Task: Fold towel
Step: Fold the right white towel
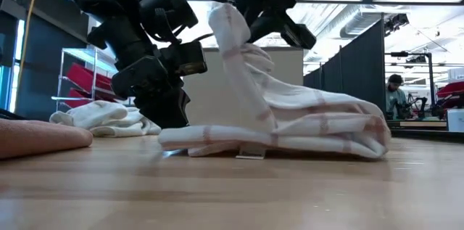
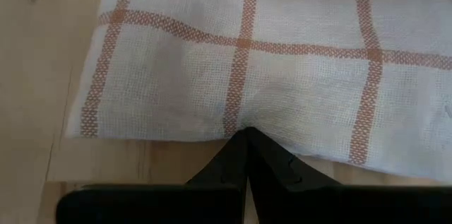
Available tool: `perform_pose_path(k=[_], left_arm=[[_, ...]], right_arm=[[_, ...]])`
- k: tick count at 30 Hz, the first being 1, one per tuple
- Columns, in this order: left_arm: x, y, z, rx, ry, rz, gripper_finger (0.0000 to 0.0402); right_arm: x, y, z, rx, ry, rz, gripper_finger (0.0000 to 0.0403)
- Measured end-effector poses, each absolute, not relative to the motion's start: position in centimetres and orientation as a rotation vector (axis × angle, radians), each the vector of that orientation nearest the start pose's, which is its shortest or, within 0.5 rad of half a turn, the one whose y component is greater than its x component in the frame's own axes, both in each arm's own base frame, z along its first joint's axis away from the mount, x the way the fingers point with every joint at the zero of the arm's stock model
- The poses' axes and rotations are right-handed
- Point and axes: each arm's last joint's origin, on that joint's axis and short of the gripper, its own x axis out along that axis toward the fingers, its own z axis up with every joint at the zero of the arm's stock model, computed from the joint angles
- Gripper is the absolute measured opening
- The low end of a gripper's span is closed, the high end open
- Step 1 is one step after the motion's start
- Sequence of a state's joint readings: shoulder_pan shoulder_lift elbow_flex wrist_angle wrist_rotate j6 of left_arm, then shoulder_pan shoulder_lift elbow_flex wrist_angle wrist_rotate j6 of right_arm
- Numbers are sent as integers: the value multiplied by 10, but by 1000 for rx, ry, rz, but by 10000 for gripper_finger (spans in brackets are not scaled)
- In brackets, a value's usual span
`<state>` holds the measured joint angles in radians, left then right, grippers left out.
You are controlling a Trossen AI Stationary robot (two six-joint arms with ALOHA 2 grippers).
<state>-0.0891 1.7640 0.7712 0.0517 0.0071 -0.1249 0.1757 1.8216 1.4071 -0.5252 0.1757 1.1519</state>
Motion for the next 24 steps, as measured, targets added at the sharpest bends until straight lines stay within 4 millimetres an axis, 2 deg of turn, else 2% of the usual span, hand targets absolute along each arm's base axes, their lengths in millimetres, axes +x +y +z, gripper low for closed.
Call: perform_pose_path(k=[3,10,14,17,20,24], left_arm=[[310,-28,113,-74,943,-21,0],[308,-27,117,-71,941,-5,0],[302,-25,122,-59,979,44,0],[293,-24,131,-49,1029,62,0],[281,-22,149,-34,1044,88,0],[274,-23,177,-48,938,58,0]], right_arm=[[386,63,235,907,828,-517,15],[385,63,237,899,824,-514,132],[375,63,255,876,799,-491,177],[358,66,275,832,783,-502,189],[335,70,294,794,806,-513,187],[308,85,302,734,867,-522,168]])
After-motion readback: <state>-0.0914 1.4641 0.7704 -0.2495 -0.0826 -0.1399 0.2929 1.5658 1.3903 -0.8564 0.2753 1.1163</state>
